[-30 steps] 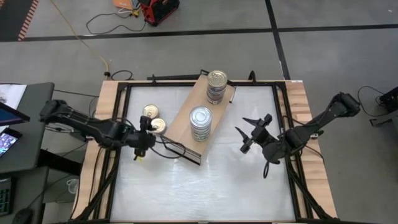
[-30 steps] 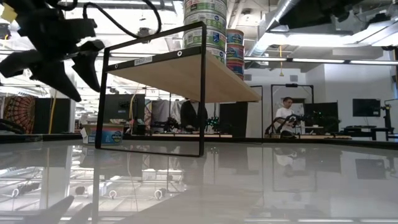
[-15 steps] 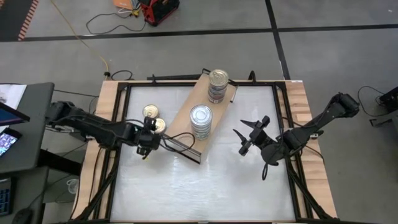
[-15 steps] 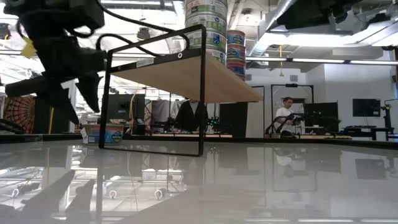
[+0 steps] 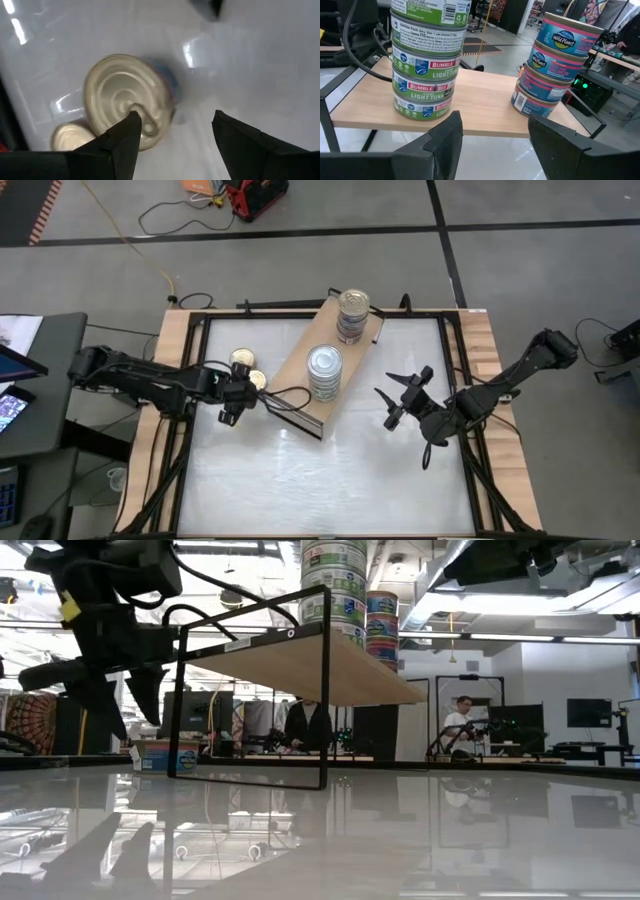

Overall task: Stack canned seafood by type on shelf
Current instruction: Stack the blue tuna can on top of the other blue tuna can

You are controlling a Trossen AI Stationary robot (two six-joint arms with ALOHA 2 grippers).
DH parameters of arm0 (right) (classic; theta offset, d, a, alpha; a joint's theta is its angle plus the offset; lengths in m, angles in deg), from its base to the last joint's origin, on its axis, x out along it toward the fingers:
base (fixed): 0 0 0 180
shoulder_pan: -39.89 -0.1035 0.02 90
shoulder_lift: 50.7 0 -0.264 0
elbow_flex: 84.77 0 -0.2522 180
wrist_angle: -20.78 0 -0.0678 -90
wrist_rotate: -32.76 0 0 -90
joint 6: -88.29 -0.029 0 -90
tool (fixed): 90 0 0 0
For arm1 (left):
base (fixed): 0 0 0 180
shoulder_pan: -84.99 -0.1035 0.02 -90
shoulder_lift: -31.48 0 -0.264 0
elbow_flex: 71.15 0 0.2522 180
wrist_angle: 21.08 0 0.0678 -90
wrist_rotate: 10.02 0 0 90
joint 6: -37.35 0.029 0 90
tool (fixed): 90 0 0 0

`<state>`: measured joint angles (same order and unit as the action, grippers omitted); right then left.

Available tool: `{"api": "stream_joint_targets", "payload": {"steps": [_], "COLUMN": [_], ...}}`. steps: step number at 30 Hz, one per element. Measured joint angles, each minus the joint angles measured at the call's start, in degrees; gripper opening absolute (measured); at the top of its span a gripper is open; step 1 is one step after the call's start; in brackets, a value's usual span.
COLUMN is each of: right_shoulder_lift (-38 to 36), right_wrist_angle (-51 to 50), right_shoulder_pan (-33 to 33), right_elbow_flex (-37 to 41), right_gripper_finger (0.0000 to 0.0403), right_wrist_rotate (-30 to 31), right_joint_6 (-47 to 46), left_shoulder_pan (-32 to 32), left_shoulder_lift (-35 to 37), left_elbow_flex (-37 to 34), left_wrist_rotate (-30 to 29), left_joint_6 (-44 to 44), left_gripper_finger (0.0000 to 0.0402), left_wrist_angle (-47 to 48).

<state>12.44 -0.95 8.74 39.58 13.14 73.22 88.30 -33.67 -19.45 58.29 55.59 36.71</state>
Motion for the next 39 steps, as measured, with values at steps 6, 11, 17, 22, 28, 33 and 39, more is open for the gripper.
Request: {"api": "stream_joint_targets", "payload": {"steps": [6, 11, 17, 22, 28, 33, 39], "right_shoulder_lift": [0.0, 0.0, 0.0, 0.0, 0.0, 0.0, 0.0], "right_wrist_angle": [0.1, 0.1, 0.6, 0.9, 1.1, 1.3, 1.3], "right_shoulder_pan": [0.0, 0.0, 0.0, 0.0, 0.0, 0.0, 0.0], "right_elbow_flex": [0.0, 0.0, 0.0, 0.0, 0.0, 0.0, 0.0], "right_gripper_finger": [0.0254, 0.0254, 0.0254, 0.0254, 0.0254, 0.0254, 0.0254], "right_wrist_rotate": [0.0, 0.0, 0.0, -0.1, -0.1, -0.1, -0.1], "right_joint_6": [0.0, 0.1, 0.1, 0.1, 0.1, 0.0, 0.0], "left_shoulder_pan": [2.4, 8.6, 18.2, 24.5, 25.5, 20.6, 16.1], "left_shoulder_lift": [0.0, 0.4, 0.3, 0.3, -1.6, -3.6, -7.7], "left_elbow_flex": [0.0, 0.0, 0.0, 0.0, 0.0, 0.0, 0.0], "left_wrist_rotate": [-1.1, -7.6, -21.3, -28.8, -25.8, -21.1, -17.4], "left_joint_6": [1.3, 0.9, 0.2, -1.6, 1.9, 1.2, 5.1], "left_gripper_finger": [0.0233, 0.0233, 0.0233, 0.0233, 0.0233, 0.0233, 0.0233], "left_wrist_angle": [3.8, 5.7, 6.1, 6.1, 5.6, 1.6, 0.1]}}
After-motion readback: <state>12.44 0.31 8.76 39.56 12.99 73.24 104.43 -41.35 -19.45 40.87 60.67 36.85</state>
